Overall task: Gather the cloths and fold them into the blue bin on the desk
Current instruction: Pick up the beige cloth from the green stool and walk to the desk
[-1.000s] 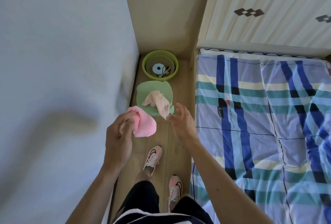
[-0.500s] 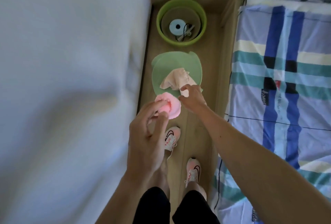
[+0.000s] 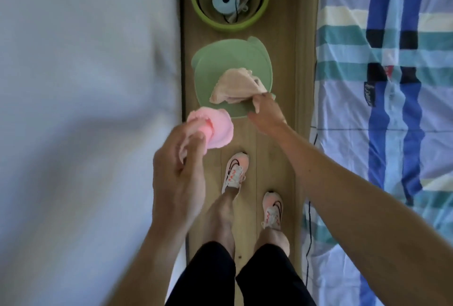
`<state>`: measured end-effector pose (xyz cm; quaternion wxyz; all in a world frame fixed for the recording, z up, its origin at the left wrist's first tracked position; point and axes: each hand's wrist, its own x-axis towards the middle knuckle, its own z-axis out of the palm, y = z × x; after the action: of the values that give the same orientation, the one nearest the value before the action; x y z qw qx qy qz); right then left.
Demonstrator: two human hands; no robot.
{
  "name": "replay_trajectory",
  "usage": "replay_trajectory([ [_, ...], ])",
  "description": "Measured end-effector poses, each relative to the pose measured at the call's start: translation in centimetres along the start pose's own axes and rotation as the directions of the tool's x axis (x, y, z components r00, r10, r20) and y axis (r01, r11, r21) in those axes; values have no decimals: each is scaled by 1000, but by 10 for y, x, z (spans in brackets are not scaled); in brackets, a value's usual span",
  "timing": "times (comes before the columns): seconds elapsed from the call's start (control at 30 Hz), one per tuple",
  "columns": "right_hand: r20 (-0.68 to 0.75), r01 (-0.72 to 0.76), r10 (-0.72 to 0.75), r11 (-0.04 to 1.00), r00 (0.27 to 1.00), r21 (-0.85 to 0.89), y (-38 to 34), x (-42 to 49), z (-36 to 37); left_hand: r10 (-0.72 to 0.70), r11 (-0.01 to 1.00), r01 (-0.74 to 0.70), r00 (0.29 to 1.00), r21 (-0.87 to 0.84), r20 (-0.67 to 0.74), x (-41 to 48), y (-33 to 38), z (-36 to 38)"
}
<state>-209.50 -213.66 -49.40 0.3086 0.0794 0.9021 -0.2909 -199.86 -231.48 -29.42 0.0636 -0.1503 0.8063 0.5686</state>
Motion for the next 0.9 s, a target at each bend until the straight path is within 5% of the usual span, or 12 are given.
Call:
replay_trajectory([
  [0.2,-323,83,25,945,946,317,-3,-126,-86,-21,999,12,972,37,233,-2,45,24],
  [0.4,-529,137,117,899,841,417,-2,-257,-148,175,980,-197,880,4,441,-37,122,65],
  [0.6,-739,154,286,872,610,464,10,-372,-185,336,924,-378,720,-62,607,-89,193,113],
  [0.9,-841,205,509,817,183,540,78,-537,-221,475,821,-499,328,-278,816,-217,273,194],
])
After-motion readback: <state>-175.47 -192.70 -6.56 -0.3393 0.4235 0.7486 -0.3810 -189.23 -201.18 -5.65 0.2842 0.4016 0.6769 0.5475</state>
